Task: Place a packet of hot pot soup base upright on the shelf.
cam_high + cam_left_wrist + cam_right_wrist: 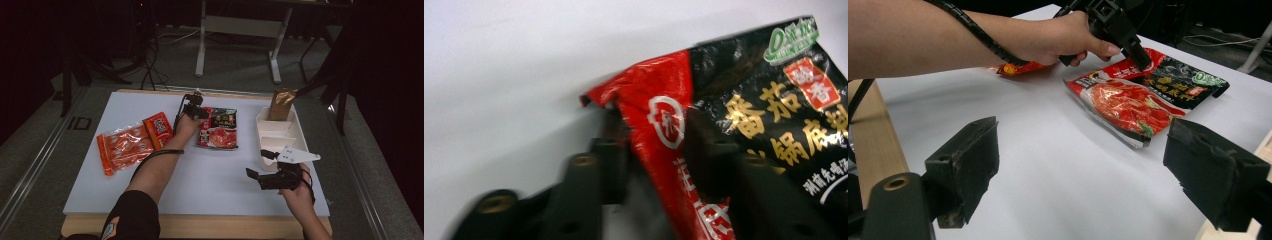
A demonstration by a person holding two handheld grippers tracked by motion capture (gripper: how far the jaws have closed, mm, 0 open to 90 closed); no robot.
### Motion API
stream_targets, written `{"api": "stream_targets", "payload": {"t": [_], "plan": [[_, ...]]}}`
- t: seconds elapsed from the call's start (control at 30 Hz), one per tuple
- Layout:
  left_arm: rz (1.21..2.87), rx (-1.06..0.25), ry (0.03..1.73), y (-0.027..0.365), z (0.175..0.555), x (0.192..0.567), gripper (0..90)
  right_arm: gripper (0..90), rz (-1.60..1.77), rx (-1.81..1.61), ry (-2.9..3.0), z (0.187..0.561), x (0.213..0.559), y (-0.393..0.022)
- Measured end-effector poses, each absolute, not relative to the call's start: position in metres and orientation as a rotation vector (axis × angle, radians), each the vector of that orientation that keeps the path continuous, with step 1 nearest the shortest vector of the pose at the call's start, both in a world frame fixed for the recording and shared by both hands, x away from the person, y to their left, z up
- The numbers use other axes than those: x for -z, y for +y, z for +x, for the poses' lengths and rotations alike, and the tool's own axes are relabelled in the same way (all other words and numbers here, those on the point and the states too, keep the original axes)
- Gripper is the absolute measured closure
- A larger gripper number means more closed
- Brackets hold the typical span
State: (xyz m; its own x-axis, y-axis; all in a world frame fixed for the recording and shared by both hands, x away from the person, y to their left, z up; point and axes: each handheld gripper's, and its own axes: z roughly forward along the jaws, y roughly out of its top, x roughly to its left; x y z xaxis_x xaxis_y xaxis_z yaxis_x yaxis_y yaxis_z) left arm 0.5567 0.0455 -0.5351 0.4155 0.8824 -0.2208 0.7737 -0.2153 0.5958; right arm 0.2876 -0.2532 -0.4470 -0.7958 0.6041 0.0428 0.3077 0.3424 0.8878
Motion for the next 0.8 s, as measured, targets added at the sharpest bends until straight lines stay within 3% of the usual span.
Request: {"api": "stream_targets", "payload": {"t": [0.2, 0.8], "plan": [[2.074, -0.26, 1.371, 0.038, 0.555, 0.529, 86.6, 14.3, 0.81, -1.432, 2.319, 0.288, 0.447, -0.253], [1.959, -0.337, 1.217, 0.039, 0.521, 0.481, 88.6, 14.3, 0.829, -1.431, 2.286, 0.289, 0.443, -0.254]]}}
